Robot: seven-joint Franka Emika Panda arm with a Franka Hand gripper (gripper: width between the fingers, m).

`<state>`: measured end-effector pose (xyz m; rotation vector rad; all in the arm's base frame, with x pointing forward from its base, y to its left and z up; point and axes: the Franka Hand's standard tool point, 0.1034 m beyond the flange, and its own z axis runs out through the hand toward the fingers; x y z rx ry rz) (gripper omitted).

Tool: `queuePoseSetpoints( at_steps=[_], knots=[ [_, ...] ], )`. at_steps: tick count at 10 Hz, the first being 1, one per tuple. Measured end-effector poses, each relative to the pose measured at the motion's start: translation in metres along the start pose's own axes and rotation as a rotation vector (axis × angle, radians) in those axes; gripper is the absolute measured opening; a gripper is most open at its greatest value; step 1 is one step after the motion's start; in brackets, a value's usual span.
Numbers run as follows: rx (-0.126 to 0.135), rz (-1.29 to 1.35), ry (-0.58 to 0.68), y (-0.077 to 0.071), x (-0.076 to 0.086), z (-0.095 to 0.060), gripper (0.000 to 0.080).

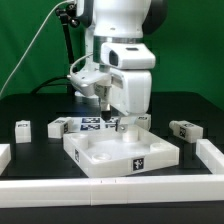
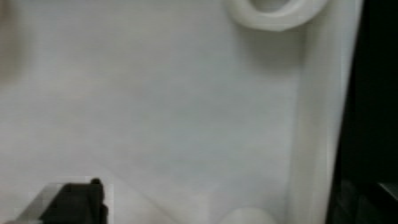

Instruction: Assemble one leg

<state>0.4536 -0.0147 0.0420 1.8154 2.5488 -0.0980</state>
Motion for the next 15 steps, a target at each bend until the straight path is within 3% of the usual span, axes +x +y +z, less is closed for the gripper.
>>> queuePoseSetpoints(
  at_steps=[3,7,8,9,11,12,13,15],
  knots=[
    [0.03,0.011,0.017,-0.017,-0.012,0.014,0.065],
    [0.056,0.016,0.034,-0.024,-0.016,0.029,0.065],
    [0.058,0.018,0.034,-0.023,-0.016,0.029,0.0529],
    [0.058,0.019,0.034,-0.024,-0.016,0.029,0.0529],
    [0.059,0.02,0.034,-0.024,-0.017,0.03,0.023],
    [0.059,0.02,0.034,-0.024,-0.017,0.03,0.023],
    [0.058,0.019,0.034,-0.024,-0.016,0.03,0.0068],
    [0.053,0.02,0.033,-0.022,-0.017,0.029,0.0061]
  ],
)
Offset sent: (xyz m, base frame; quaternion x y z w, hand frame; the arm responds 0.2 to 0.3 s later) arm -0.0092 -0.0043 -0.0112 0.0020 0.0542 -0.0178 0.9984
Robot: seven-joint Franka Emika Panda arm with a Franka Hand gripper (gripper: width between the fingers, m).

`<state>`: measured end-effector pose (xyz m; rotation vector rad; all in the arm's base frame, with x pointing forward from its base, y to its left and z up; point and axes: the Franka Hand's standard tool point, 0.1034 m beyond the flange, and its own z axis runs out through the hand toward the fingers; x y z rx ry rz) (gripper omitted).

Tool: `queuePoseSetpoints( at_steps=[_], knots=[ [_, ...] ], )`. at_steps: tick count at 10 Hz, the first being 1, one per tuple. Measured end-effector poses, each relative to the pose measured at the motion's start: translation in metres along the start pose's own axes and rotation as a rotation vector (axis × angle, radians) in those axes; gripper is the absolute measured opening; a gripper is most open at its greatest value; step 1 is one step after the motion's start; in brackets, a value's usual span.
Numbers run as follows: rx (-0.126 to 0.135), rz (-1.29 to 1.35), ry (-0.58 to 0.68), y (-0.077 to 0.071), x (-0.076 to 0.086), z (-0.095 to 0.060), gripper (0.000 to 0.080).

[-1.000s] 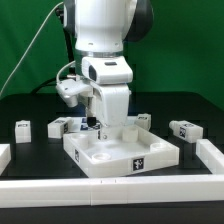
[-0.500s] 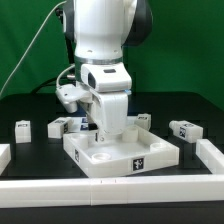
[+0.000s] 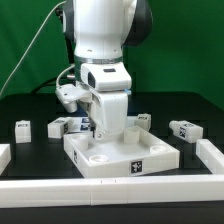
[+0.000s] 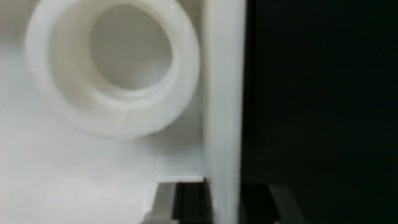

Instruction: Assemble one leg

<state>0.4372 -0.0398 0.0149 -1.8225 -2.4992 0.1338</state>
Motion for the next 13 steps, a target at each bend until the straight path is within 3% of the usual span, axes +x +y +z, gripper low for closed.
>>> queuePoseSetpoints(
  at_steps=[5,7,9,13],
  knots=[
    [-0.004,0.028,0.0,0.001,0.001,0.0,0.0061],
    [-0.02,0.166,0.001,0.009,0.016,-0.001,0.0061],
    [-0.034,0.292,0.004,0.02,0.03,-0.002,0.0061],
    [-0.068,0.303,0.004,0.055,0.05,-0.006,0.0061]
  ],
)
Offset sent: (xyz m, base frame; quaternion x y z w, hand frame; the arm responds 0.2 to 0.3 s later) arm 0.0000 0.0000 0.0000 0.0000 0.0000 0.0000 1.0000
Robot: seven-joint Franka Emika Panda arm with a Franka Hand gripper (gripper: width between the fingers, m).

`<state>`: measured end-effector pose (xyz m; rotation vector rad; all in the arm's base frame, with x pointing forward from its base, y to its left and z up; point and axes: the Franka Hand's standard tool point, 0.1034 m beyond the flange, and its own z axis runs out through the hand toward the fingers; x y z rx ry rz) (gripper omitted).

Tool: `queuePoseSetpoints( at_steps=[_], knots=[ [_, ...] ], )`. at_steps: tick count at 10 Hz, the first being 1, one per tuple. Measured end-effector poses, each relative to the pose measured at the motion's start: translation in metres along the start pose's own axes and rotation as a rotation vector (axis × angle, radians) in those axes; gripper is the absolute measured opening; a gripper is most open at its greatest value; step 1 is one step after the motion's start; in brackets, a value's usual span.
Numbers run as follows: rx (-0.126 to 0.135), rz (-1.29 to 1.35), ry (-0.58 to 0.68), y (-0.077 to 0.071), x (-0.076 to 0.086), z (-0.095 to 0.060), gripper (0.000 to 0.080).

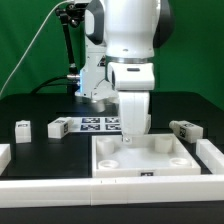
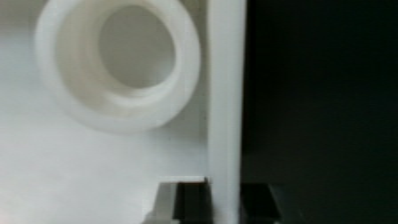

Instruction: Assemble one leg

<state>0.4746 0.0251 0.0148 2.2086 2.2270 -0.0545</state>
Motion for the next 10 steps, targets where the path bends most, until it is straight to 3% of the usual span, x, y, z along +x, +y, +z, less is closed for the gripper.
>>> queuePoseSetpoints(
  at_steps=[4,7,8,9,10],
  knots=[
    [-0.004,-0.024,-0.003,0.012,0.025,-0.001,0.0061],
    [-0.009,-0.009,-0.002,0.014,0.028,-0.001,0.0061],
    [-0.009,-0.008,-0.002,0.014,0.027,-0.001,0.0145],
    [-0.009,-0.008,-0.002,0.014,0.027,-0.001,0.0145],
    [-0.009,-0.008,-0.002,0.014,0.027,-0.001,0.0326]
  ],
)
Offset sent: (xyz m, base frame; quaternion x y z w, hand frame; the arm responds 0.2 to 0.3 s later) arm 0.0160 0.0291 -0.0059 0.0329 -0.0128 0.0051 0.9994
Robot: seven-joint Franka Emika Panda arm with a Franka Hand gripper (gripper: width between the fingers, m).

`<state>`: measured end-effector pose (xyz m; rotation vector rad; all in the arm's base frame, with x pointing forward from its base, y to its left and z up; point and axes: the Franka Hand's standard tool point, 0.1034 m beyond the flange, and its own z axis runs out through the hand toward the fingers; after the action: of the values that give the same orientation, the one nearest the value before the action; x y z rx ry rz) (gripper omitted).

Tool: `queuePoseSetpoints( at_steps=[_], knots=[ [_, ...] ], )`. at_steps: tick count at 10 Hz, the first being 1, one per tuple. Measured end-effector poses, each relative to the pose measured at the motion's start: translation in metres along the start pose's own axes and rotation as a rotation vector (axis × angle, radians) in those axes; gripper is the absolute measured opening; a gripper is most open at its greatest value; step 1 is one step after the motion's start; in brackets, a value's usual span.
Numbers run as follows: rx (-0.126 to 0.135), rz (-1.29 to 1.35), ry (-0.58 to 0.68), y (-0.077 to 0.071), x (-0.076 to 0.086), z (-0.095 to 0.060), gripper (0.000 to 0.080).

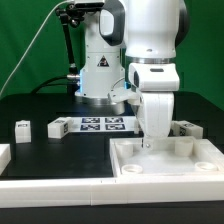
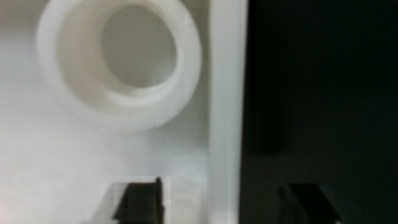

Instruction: Assemble one leg

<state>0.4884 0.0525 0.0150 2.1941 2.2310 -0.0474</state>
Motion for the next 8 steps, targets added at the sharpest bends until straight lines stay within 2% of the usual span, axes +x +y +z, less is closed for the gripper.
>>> queuePoseSetpoints(
  at_steps=[1,2,3,4,8],
  knots=[
    [0.0,0.0,0.0,0.0,0.0,0.0,0.0464],
    [0.0,0.0,0.0,0.0,0.0,0.0,0.0464],
    [0.0,0.0,0.0,0.0,0.0,0.0,0.0605],
    [0.0,0.0,0.0,0.0,0.0,0.0,0.0636],
    [-0.002,0.005,0.0,-0.0001,0.0003,-0.0018,0.0649]
  ],
)
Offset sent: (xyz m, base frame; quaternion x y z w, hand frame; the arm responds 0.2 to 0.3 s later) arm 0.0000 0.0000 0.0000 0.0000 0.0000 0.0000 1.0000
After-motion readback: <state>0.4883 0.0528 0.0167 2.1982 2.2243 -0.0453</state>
